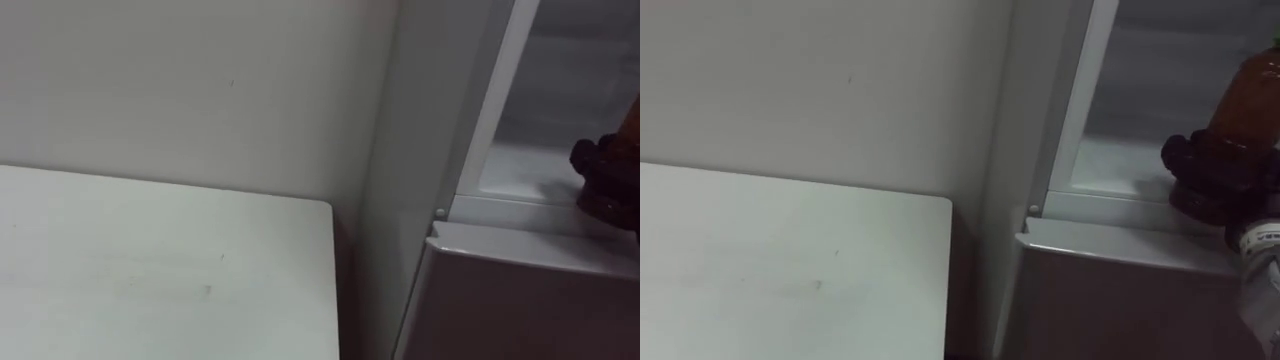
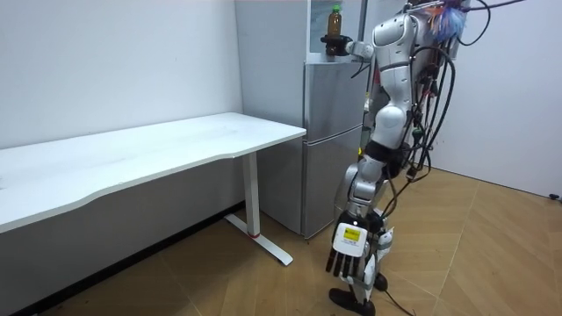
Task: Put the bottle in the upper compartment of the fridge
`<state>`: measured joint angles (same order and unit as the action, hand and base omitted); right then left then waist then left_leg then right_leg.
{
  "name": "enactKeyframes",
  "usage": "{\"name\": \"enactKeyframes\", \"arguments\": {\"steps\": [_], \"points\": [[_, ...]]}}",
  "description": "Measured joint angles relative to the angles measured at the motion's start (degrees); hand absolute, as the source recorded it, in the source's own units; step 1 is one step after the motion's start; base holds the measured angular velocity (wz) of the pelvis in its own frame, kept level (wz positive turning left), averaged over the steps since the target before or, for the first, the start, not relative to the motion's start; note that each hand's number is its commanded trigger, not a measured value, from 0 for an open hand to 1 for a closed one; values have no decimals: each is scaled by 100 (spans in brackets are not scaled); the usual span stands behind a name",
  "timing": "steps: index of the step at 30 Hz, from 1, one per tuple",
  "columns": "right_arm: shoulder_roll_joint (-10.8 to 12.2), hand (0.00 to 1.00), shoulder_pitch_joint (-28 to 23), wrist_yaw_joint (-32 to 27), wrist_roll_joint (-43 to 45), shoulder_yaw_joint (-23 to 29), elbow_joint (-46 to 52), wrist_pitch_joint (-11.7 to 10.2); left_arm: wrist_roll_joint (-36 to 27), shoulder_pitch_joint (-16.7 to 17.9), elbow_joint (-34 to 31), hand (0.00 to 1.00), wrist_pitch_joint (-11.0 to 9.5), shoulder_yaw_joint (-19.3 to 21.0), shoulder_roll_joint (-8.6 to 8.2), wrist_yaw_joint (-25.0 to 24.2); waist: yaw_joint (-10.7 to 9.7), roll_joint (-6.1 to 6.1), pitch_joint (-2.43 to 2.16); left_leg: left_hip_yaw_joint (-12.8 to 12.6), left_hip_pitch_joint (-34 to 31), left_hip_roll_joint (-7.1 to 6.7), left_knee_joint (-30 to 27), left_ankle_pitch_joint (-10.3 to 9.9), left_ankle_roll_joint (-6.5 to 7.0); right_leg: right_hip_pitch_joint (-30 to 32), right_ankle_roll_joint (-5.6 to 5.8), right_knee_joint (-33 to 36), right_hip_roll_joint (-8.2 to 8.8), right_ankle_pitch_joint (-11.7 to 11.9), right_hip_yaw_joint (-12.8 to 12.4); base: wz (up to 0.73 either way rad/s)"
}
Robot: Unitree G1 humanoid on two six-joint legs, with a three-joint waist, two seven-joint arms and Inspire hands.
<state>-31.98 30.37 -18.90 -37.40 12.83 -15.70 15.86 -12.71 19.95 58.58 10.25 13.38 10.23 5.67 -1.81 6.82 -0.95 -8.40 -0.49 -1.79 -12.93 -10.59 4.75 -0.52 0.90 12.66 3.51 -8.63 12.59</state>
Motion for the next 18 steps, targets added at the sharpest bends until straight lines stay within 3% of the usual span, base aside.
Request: {"name": "enactKeyframes", "arguments": {"steps": [4,7,13,18], "points": [[-57,100,432,-210,-47,-10,-1,152,202,66,-139,0,53,32,2,-20,42,-52,-33,11,-11,1,29,39,26,-1,-18,-4,-5,12,24,2],[-241,100,800,-309,-98,-114,0,178,226,97,-243,0,62,120,10,-14,66,-74,-49,84,34,-2,108,81,14,-72,-34,-19,-4,15,145,18],[-599,100,1189,-253,-309,-330,28,177,227,67,-269,0,49,163,28,-13,224,17,-6,259,202,25,294,86,-63,-289,-42,-173,-69,1,349,16],[-671,100,1204,-71,-270,-376,27,177,229,35,-266,0,65,205,21,-26,215,86,14,353,145,20,334,73,-79,-243,-32,-208,-74,-5,411,10]]}}
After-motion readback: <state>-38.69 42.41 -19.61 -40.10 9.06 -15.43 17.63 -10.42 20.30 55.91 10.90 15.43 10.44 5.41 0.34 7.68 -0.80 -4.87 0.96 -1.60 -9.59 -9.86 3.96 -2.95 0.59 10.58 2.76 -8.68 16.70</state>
